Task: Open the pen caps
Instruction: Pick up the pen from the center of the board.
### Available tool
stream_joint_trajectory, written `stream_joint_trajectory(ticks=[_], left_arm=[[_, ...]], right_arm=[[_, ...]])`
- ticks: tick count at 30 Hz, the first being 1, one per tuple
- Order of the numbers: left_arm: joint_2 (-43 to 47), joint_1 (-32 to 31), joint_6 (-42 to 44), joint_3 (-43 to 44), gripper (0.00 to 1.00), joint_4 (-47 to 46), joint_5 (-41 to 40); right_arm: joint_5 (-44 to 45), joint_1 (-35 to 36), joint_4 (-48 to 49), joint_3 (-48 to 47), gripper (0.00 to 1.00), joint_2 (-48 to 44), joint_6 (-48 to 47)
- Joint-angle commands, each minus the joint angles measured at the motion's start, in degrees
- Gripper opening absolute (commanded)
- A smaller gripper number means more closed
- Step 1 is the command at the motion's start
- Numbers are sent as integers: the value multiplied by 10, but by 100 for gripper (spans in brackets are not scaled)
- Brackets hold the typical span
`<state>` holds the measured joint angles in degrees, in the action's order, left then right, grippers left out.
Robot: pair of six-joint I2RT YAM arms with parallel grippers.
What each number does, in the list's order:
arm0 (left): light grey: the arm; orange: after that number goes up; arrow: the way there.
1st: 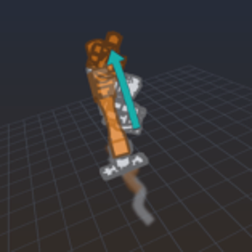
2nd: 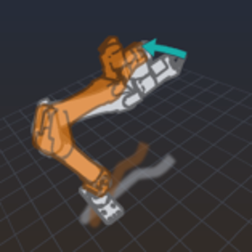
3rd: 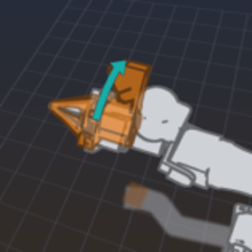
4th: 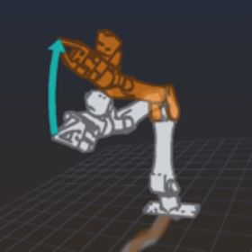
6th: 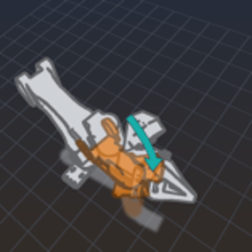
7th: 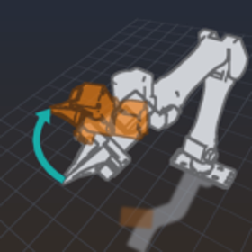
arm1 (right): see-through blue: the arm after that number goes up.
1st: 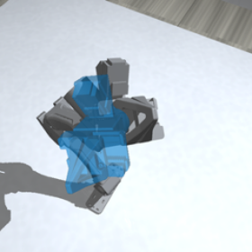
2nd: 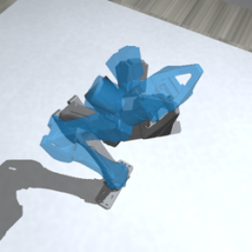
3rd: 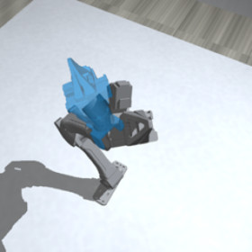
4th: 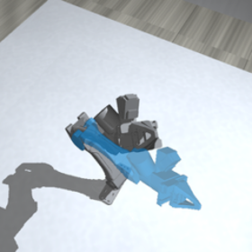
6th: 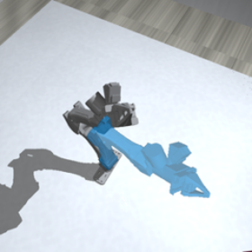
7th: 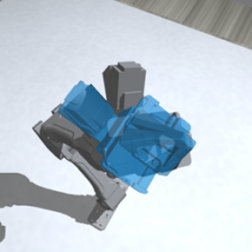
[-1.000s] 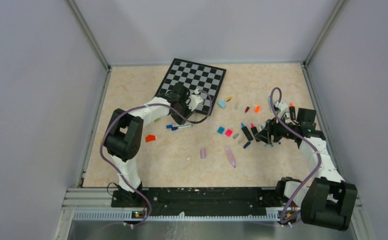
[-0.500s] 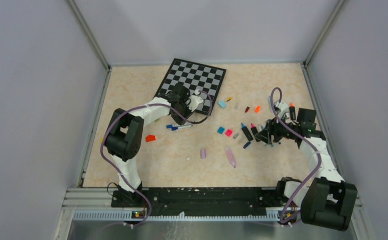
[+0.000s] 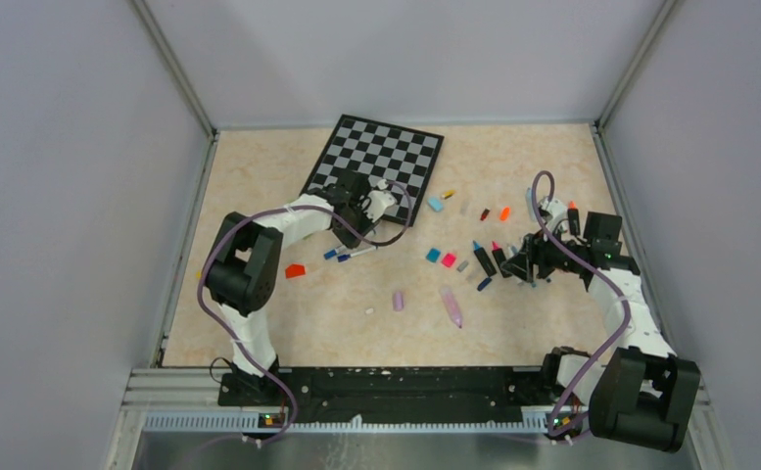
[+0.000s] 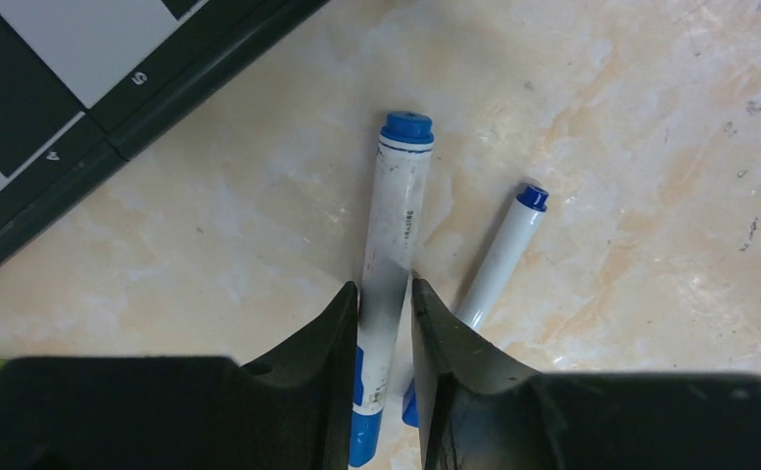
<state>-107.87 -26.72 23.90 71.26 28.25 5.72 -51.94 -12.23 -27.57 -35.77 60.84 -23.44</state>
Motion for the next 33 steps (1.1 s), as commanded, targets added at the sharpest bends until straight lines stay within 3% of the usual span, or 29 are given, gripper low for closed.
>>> stream_joint_trajectory(ticks=[1, 8, 13, 19, 25, 29, 33], left_arm=[[-4, 6, -5, -20, 29, -8, -10], [-2, 11, -17, -29, 25, -12, -16], [25, 11, -42, -47, 0, -43, -50], [87, 10, -68, -71, 0, -88, -82], [187, 10, -107, -89, 0, -97, 6], [244, 8, -193, -109, 0, -107, 155], [307, -1, -322, -183, 0, -219, 319]], right_arm=[[-13, -7, 4, -26, 56, -1, -13], [-14, -10, 3, -26, 56, -2, -13], [-19, -11, -1, -27, 56, -3, -16], [-53, -12, -20, -29, 56, -5, -39], [-127, -12, -64, -31, 56, -10, -107], [-206, -12, -158, -38, 56, -14, -257], [-275, -9, -447, -67, 57, 4, -663]])
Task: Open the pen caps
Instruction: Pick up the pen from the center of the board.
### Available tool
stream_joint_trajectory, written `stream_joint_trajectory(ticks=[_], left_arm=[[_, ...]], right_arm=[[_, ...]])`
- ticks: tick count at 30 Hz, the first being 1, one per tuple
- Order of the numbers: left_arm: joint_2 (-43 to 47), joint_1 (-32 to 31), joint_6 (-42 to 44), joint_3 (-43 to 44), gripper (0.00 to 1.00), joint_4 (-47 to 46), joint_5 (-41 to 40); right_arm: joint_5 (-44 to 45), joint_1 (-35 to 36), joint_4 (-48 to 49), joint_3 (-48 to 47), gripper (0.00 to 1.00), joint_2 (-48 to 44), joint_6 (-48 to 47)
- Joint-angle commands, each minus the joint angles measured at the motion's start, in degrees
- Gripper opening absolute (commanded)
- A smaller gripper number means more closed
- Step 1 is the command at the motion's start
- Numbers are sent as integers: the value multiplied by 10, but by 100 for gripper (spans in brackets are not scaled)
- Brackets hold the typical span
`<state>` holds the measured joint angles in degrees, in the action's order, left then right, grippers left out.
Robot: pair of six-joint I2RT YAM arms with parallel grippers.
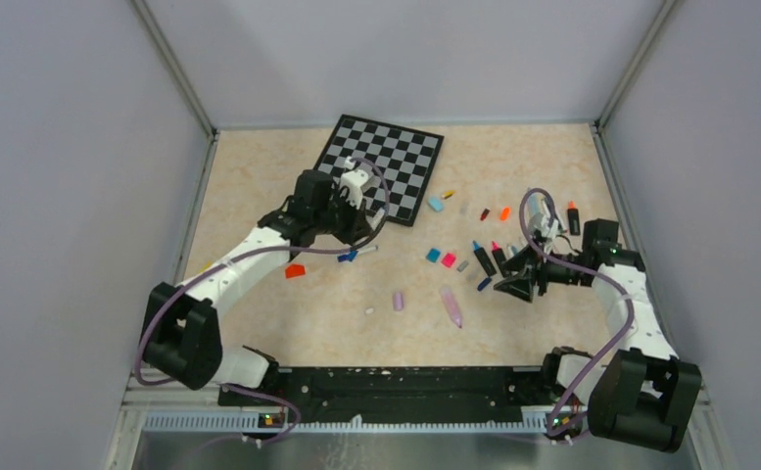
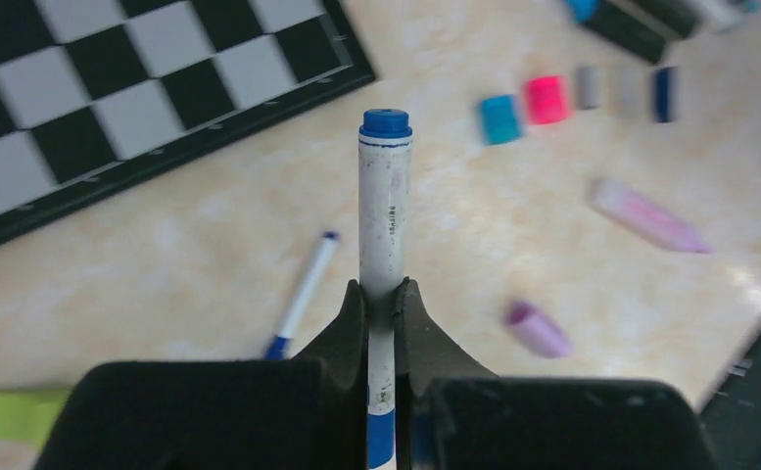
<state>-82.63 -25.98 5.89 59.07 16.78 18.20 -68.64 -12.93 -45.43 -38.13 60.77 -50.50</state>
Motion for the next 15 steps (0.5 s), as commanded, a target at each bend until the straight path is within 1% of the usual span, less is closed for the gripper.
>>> stream_joint_trajectory(ticks=[1, 2, 3, 4, 6, 9, 12, 13, 14, 15], left_arm=[[69, -14, -192, -80, 0, -140, 224], [78, -20, -234, -99, 0, -186, 245], [87, -29, -274, -121, 0, -236, 262], [93, -40, -314, -143, 0, -287, 274], [100, -70, -376, -179, 0, -379, 271], [96, -129, -435, -210, 0, -489, 244], [78, -172, -453, -217, 0, -560, 213], [73, -182, -453, -217, 0, -575, 201], [69, -190, -455, -216, 0, -588, 192], [64, -197, -457, -216, 0, -602, 182]], right_arm=[[-110, 2, -324, -54, 57, 15, -478], [-110, 5, -372, -64, 57, 26, -542], [-111, 8, -403, -76, 57, 38, -581], [-118, 12, -406, -87, 57, 46, -569], [-130, 17, -408, -112, 56, 57, -529], [-134, 32, -407, -150, 55, 61, -463], [-145, 42, -404, -195, 54, 66, -383], [-150, 43, -392, -209, 54, 69, -339], [-153, 46, -360, -222, 54, 72, -259], [-148, 52, -303, -231, 54, 75, -137]])
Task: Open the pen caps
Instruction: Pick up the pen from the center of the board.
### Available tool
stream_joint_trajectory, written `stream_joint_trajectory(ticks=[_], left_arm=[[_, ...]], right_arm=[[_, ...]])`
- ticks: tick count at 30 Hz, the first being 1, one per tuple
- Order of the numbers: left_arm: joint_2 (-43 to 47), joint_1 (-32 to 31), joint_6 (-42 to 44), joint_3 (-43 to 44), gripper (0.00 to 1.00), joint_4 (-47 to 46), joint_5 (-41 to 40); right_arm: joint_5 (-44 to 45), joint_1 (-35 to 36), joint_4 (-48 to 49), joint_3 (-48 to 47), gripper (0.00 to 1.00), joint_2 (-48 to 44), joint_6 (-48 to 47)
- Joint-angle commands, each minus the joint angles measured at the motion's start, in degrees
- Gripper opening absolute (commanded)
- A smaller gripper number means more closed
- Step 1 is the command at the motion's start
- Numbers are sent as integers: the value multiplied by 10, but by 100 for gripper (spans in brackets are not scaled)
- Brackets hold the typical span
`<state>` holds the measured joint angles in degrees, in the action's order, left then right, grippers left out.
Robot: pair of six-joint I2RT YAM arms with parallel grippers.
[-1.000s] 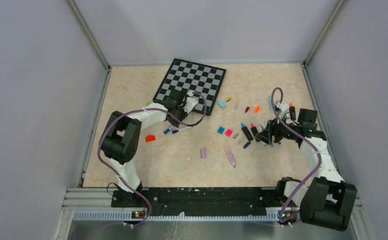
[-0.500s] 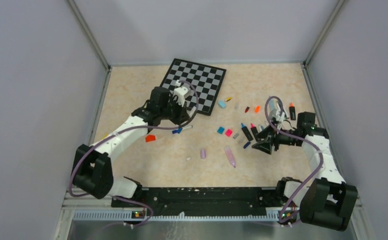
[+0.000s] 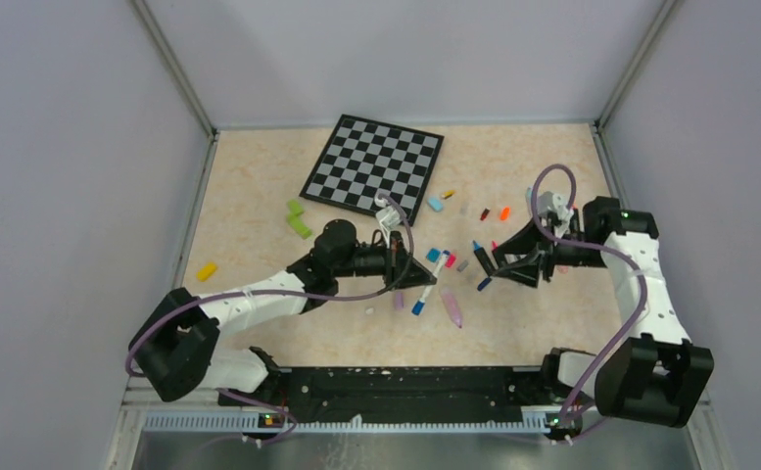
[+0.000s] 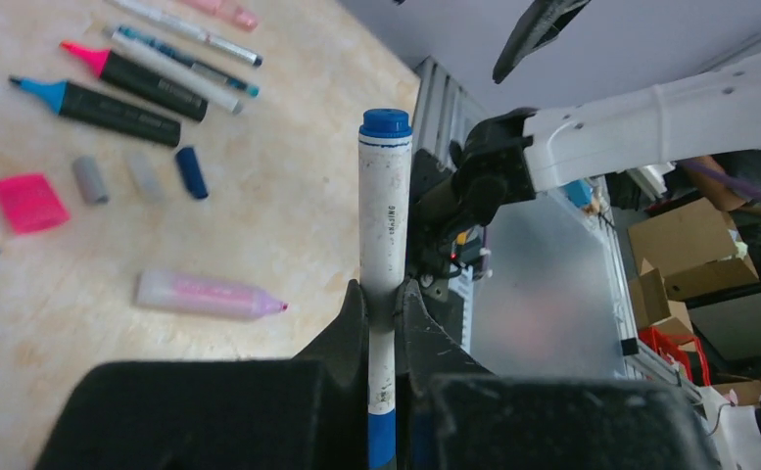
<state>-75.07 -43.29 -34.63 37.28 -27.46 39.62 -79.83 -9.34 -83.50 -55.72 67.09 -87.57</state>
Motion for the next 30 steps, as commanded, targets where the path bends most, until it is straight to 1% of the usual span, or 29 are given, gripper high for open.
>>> stream_joint_trajectory(ticks=[1, 2, 4, 5, 9, 14, 18, 21, 23, 27, 29, 30], left_arm=[[-16, -31, -55, 3, 0, -172, -41], [-20, -38, -53, 6, 0, -179, -55], [-25, -54, -41, 16, 0, -181, -77], [-27, -60, -36, 19, 0, -180, -89], [-35, -86, -24, 29, 0, -182, -139], [-61, -114, -18, 49, 0, -181, -176], [-80, -132, -15, 69, 0, -176, -195], [-90, -141, -9, 80, 0, -165, -209], [-96, -145, -9, 86, 0, -161, -214], [-106, -150, -9, 96, 0, -157, -221], [-109, -152, -8, 100, 0, -156, -223], [-110, -152, -7, 101, 0, -154, -224]], right_arm=[[-29, 24, 142, -61, 55, 15, 365], [-28, 28, 176, -65, 56, 18, 434], [-45, 31, 188, -64, 59, 17, 456], [-55, 33, 205, -58, 60, 15, 483], [-73, 48, 340, -19, 67, -5, 641], [-31, 88, 522, 50, 68, -41, 818], [-22, 90, 670, 104, 67, -59, 954], [-21, 90, 713, 123, 65, -68, 995], [-21, 107, 735, 130, 63, -70, 1012], [-15, 121, 781, 147, 60, -70, 1054], [-8, 125, 794, 153, 56, -70, 1064], [-7, 126, 803, 158, 51, -70, 1070]])
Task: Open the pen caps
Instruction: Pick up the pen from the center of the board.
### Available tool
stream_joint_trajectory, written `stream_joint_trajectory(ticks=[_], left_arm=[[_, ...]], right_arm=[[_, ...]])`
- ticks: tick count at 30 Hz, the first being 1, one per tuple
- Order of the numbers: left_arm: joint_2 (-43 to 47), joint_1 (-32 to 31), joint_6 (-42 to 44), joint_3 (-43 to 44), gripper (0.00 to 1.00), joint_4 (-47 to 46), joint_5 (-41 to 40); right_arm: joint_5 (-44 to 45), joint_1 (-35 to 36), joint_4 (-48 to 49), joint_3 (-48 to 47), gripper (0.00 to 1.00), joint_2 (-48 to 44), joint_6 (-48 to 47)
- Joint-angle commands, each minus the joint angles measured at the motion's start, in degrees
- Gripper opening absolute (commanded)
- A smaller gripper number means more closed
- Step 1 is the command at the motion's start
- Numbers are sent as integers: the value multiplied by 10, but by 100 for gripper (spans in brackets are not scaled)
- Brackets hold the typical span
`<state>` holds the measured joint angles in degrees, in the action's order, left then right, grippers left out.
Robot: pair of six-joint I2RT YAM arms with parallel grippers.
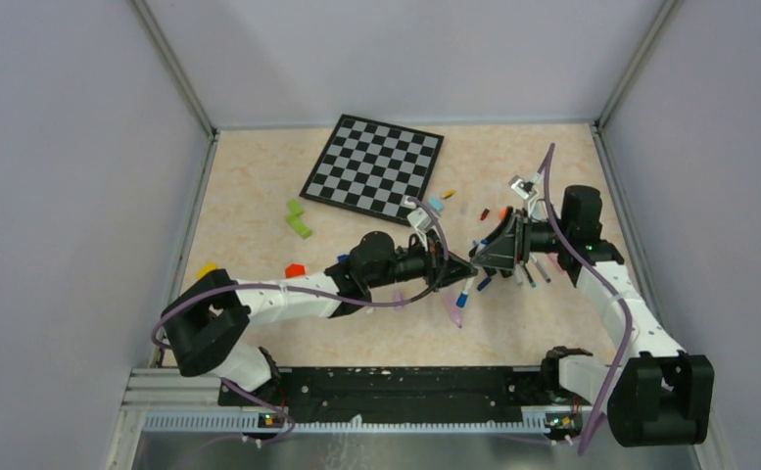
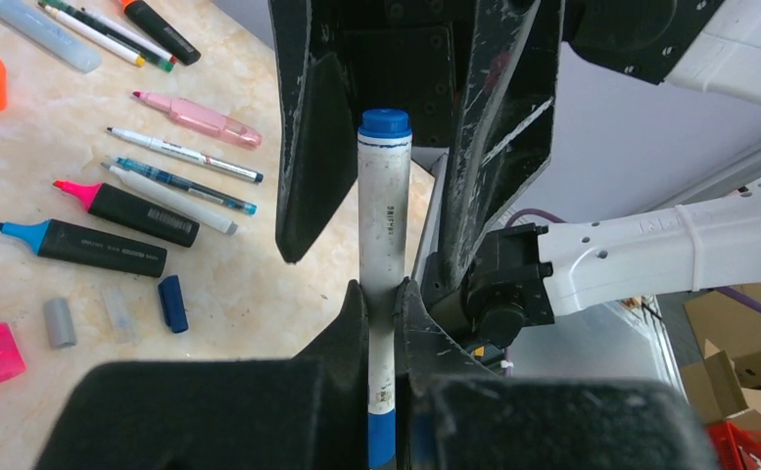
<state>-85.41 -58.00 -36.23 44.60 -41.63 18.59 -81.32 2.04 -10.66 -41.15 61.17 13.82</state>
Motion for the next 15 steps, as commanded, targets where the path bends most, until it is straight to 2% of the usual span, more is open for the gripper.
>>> stream_joint_trajectory(ticks=[1, 4, 5, 6, 11, 14, 15], left_arm=[[-7, -6, 10, 29, 0, -11, -15], [-5, -7, 9, 28, 1, -5, -21], [-3, -8, 11, 28, 5, -1, -25], [0, -8, 11, 27, 14, 4, -28], [45, -7, 26, -22, 60, -18, -59], [88, -6, 37, -86, 96, -93, -85], [99, -3, 33, -110, 98, -122, -88]], right_arm=[[9, 14, 83, 15, 45, -11, 63], [12, 16, 101, 25, 22, -15, 76], [11, 16, 123, 27, 9, -15, 83], [9, 16, 140, 29, 1, -17, 94], [-9, 12, 176, 26, 0, -20, 123], [-15, 9, 194, 33, 0, -24, 136], [-17, 8, 207, 39, 0, -26, 145]])
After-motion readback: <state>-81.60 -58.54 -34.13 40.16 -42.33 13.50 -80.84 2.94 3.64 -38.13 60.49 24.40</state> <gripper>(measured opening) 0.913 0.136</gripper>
